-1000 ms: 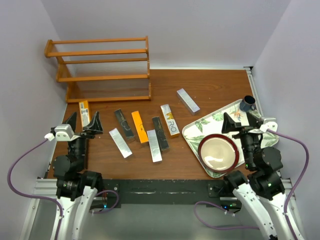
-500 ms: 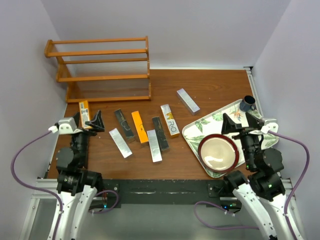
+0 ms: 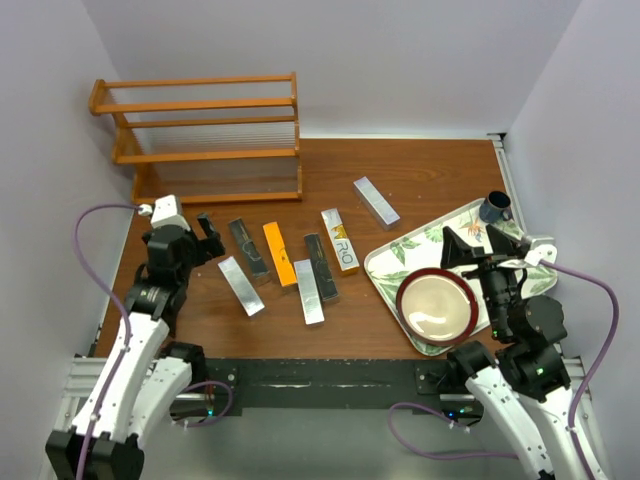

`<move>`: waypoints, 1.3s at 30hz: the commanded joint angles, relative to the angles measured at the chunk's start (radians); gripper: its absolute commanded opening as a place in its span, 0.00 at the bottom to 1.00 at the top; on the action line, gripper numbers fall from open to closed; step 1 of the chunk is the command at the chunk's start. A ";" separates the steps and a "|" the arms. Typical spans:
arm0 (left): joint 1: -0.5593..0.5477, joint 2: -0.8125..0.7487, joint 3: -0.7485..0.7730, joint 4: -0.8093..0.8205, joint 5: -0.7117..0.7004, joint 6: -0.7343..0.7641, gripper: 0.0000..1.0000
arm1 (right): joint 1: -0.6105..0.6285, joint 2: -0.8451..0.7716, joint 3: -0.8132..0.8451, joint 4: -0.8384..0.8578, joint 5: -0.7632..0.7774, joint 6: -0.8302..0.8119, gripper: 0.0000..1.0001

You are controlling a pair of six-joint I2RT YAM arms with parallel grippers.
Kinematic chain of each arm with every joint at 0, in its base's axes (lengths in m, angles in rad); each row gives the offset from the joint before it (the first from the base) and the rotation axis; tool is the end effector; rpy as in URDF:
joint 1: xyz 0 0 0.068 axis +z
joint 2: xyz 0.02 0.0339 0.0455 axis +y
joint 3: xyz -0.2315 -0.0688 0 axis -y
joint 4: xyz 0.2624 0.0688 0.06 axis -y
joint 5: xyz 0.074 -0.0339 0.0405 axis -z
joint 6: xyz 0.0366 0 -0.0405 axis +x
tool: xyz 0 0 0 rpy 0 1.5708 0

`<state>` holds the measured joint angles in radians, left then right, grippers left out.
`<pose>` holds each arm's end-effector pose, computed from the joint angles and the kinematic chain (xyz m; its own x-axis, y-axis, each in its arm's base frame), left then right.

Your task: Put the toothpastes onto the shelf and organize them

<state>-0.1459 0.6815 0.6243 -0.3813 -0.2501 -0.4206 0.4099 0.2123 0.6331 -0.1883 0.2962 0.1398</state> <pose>0.2039 -0.0208 0.2578 -0.3505 -0.3484 -0.8694 -0.2453 0.9300 -0.2738 0.1095 0.0359 0.3493 0.1924 0.2289 -0.9542 -0.1489 0.9680 0.2022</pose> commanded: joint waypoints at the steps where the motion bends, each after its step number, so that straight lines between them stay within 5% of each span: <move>1: 0.003 0.088 0.045 -0.163 -0.040 -0.167 1.00 | -0.005 -0.013 0.008 0.007 -0.005 0.024 0.99; 16: -0.280 0.136 -0.132 -0.162 -0.081 -0.495 1.00 | -0.003 -0.013 0.002 0.012 -0.006 0.046 0.99; 25: -0.481 0.272 -0.019 -0.140 -0.219 -0.601 1.00 | -0.003 -0.002 0.004 0.010 -0.008 0.047 0.99; 33: -0.534 0.454 0.078 -0.096 -0.325 -0.603 0.99 | -0.003 -0.001 0.007 0.003 0.000 0.046 0.99; 39: -0.534 0.533 0.086 -0.031 -0.363 -0.615 0.87 | -0.003 -0.002 0.007 0.003 -0.006 0.044 0.99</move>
<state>-0.6754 1.1839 0.6792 -0.4763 -0.5320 -1.0088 0.4099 0.2070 0.6331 -0.1947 0.2958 0.1761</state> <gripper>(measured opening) 0.900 0.985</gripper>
